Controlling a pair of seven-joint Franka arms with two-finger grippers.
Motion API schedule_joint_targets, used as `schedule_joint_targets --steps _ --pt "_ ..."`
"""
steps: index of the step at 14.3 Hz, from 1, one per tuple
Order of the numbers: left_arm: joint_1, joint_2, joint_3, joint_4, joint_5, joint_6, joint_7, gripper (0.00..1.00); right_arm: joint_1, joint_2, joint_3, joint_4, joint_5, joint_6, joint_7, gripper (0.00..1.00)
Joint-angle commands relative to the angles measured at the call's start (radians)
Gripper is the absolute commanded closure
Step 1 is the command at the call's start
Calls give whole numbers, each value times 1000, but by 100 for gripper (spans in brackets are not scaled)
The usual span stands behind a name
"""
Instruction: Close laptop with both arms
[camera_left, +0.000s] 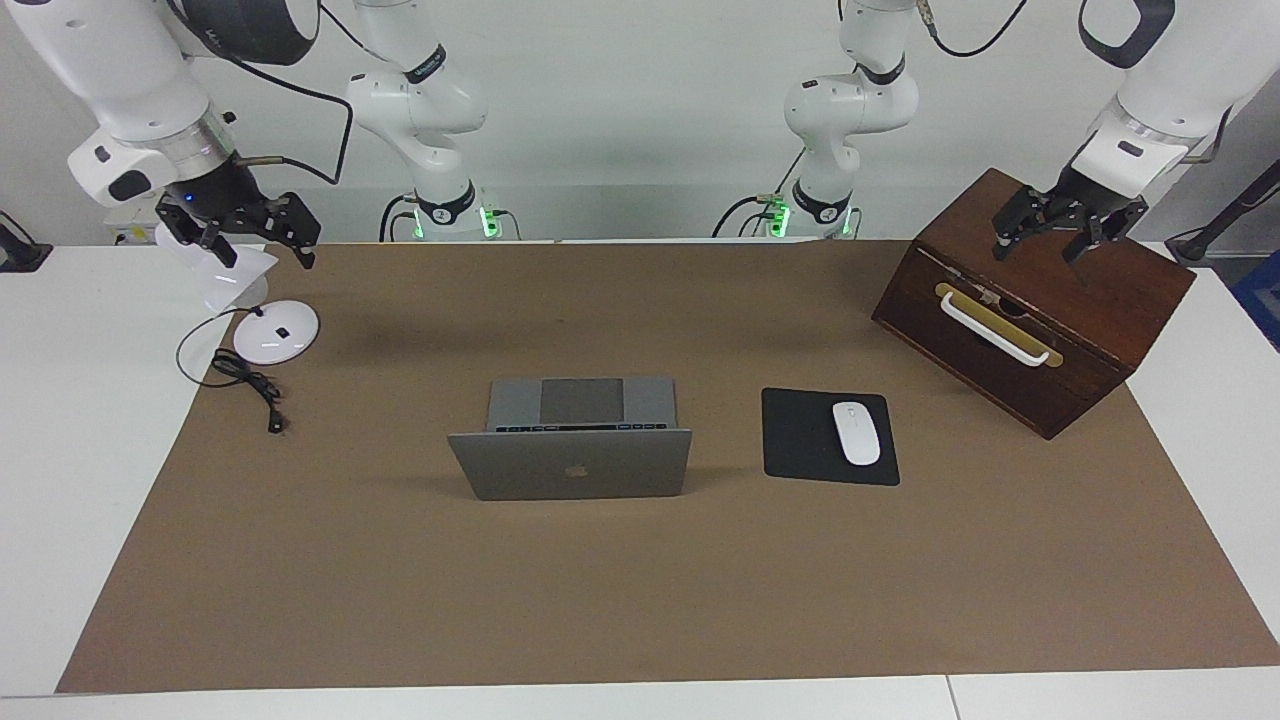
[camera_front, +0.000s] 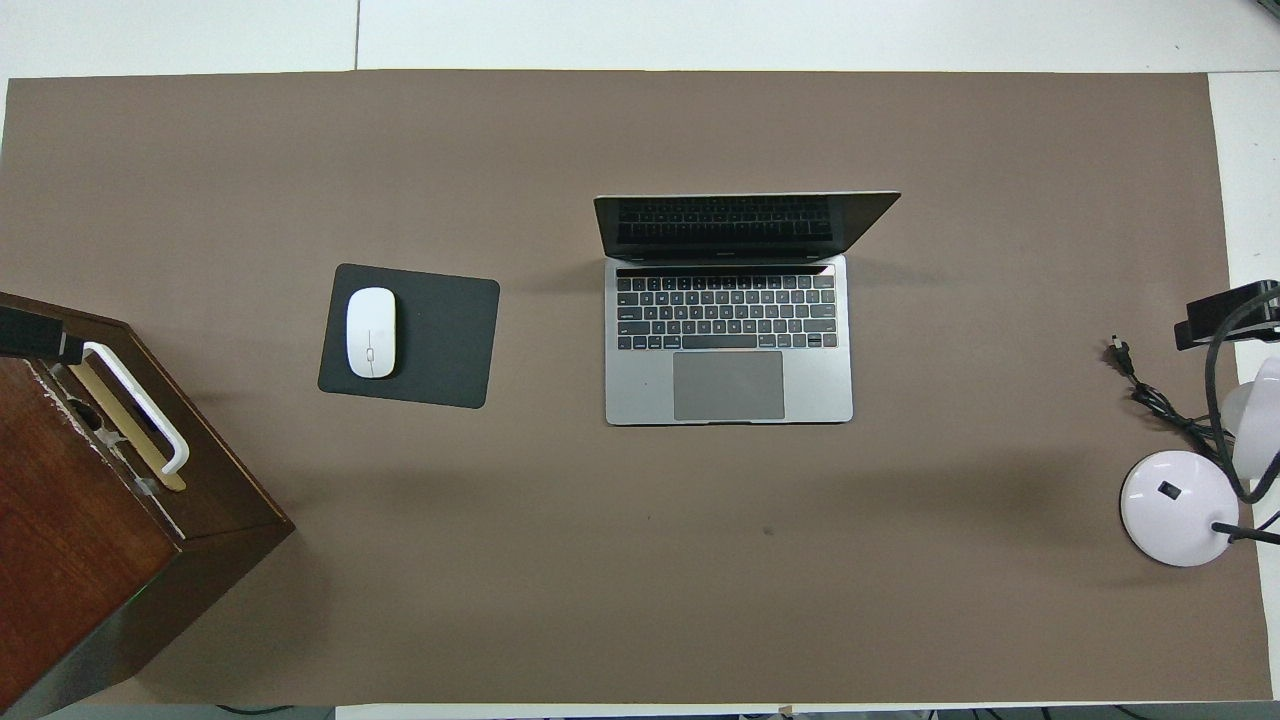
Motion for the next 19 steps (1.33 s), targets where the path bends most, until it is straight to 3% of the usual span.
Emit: schedule_joint_targets --steps 1,4,5,6,7,8,12,19 --pt "6 -25 -5 -28 21 16 -10 0 -31 -16 6 -23 17 18 -41 0" --pt "6 -25 -5 -26 21 18 -12 0 -31 -15 6 -20 15 41 -53 0" --pt "6 -25 -5 -28 21 18 -13 10 -29 -12 6 -15 14 41 -52 0" --pt "7 -25 -7 -28 21 19 -13 41 -28 -7 6 -12 11 43 -52 0" --pt "7 -25 -5 -28 21 21 -12 81 -29 -1 6 -6 5 43 -52 0" --pt "7 -25 -5 -29 21 37 -13 100 -31 2 6 -5 3 53 -53 0" --pt "0 -25 -7 -35 21 57 -174 100 -35 36 6 37 -2 61 -53 0" --pt "1 -26 -10 -43 20 79 -171 100 -43 177 7 218 -8 32 -61 5"
